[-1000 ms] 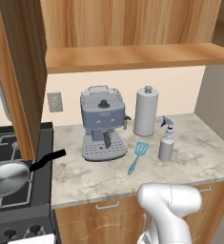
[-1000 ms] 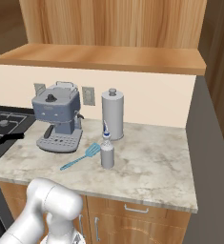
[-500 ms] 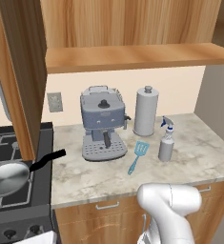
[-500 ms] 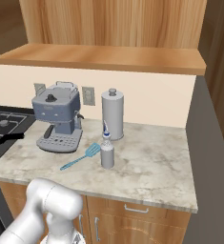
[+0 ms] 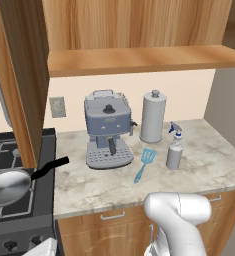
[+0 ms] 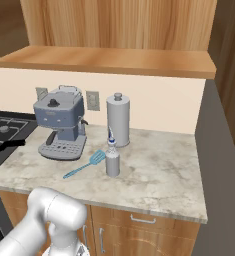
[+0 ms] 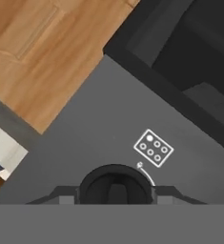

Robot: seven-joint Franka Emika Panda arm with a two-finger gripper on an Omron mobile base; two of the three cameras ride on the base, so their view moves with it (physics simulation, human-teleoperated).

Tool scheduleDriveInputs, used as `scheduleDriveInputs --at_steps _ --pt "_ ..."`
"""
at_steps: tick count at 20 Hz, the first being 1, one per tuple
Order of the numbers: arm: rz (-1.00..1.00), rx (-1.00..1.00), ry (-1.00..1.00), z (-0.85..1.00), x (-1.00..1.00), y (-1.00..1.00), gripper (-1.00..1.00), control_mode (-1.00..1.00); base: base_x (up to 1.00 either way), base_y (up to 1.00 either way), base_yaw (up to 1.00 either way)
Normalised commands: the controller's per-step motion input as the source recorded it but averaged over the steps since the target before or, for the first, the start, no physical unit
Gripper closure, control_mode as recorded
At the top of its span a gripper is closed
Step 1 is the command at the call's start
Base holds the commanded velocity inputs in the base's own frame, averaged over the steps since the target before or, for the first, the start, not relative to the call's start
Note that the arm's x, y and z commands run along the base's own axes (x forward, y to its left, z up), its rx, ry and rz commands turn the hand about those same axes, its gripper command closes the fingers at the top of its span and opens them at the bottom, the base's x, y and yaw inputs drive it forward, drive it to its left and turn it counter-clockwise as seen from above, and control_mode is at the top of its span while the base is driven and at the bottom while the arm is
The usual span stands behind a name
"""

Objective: Pick the pan from the cabinet and place it on the stove. Then turn on the stove burner for the pan.

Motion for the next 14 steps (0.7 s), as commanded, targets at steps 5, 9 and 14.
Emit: scheduleDriveInputs --at_steps 5,9,14 --pt "-0.01 -0.31 0.05 0.00 -0.08 0.00 1.00 -1.00 0.00 0.00 0.00" --pt "-0.01 -0.25 0.04 -0.01 -0.05 0.00 1.00 -1.00 0.00 0.00 0.00" --pt "-0.01 -0.10 0.06 -0.06 -0.02 0.00 1.00 -1.00 0.00 0.00 0.00"
